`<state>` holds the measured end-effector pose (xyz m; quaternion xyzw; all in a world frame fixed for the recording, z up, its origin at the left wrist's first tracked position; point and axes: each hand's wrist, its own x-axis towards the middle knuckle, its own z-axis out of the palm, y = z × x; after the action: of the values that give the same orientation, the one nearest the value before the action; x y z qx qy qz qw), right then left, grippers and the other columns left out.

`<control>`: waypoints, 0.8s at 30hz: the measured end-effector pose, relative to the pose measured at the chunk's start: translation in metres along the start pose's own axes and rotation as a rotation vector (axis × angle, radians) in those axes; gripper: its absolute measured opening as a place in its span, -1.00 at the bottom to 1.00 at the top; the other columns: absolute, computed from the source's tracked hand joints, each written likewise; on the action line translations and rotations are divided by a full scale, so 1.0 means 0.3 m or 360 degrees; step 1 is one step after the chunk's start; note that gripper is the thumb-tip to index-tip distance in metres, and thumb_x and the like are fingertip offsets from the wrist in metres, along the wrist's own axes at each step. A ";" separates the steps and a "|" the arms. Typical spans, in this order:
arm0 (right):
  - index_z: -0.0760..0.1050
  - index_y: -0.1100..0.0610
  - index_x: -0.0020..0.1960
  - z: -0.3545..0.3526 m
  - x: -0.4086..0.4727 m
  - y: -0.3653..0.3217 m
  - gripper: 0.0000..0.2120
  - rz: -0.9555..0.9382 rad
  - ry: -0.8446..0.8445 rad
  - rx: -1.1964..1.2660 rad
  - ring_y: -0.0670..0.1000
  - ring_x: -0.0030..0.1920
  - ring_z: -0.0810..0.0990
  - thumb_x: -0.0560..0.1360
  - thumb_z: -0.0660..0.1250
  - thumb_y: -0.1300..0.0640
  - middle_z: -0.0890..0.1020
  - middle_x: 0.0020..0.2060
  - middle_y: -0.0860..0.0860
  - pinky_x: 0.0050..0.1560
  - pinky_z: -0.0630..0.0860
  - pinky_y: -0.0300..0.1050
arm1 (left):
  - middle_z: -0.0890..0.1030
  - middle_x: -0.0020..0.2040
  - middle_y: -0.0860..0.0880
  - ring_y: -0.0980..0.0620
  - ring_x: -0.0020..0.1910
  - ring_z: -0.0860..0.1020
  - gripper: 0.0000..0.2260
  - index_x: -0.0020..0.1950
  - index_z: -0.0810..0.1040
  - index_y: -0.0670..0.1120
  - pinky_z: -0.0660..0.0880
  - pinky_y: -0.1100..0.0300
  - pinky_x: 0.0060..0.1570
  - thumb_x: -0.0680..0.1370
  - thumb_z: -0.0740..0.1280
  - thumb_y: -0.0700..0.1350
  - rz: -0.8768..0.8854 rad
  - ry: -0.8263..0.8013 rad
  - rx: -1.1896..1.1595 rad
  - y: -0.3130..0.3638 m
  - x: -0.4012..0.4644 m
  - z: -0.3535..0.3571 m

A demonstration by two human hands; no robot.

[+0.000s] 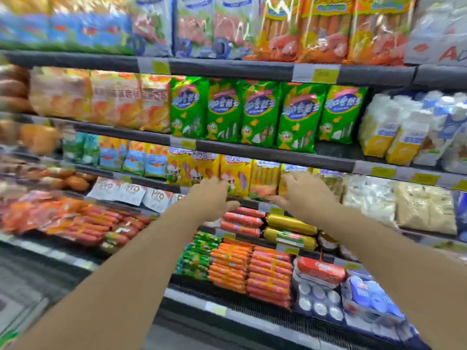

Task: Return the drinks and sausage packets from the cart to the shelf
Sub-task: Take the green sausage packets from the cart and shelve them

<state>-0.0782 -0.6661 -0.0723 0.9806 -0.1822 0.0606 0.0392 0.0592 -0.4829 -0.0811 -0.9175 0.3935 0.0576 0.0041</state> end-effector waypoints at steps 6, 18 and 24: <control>0.34 0.15 0.40 0.078 0.055 -0.523 -0.37 -0.0435 -0.0069 0.0002 0.19 0.31 0.42 0.55 0.14 -0.29 0.46 0.31 0.14 0.20 0.43 0.05 | 0.35 0.42 -0.20 -0.23 0.36 0.34 -0.37 0.48 0.29 -0.16 0.39 -0.13 0.28 0.58 0.19 0.26 -0.0372 -0.0097 -0.0025 -0.478 -0.348 0.087; 0.31 0.18 0.41 0.275 0.122 -1.448 -0.36 -0.1348 -0.0219 0.0029 0.21 0.25 0.45 0.55 0.14 -0.28 0.47 0.26 0.17 0.14 0.44 0.05 | 0.49 0.21 -0.20 -0.21 0.13 0.49 -0.45 0.30 0.42 -0.16 0.48 -0.02 -0.01 0.57 0.20 0.28 -0.1212 -0.0294 -0.0225 -1.109 -0.915 0.360; 0.40 0.15 0.30 0.430 0.193 -1.819 -0.44 -0.1743 -0.0356 0.0070 0.17 0.23 0.46 0.54 0.17 -0.28 0.50 0.17 0.10 0.23 0.43 0.07 | 0.44 0.32 -0.24 -0.23 0.27 0.42 -0.45 0.33 0.43 -0.16 0.42 -0.11 0.24 0.57 0.20 0.26 -0.1540 -0.0378 -0.0408 -1.333 -1.037 0.515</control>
<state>0.1866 -0.1916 -0.2221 0.9331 0.3521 -0.0693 0.0249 0.1198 0.0258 -0.2157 -0.9748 -0.0896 0.2009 -0.0376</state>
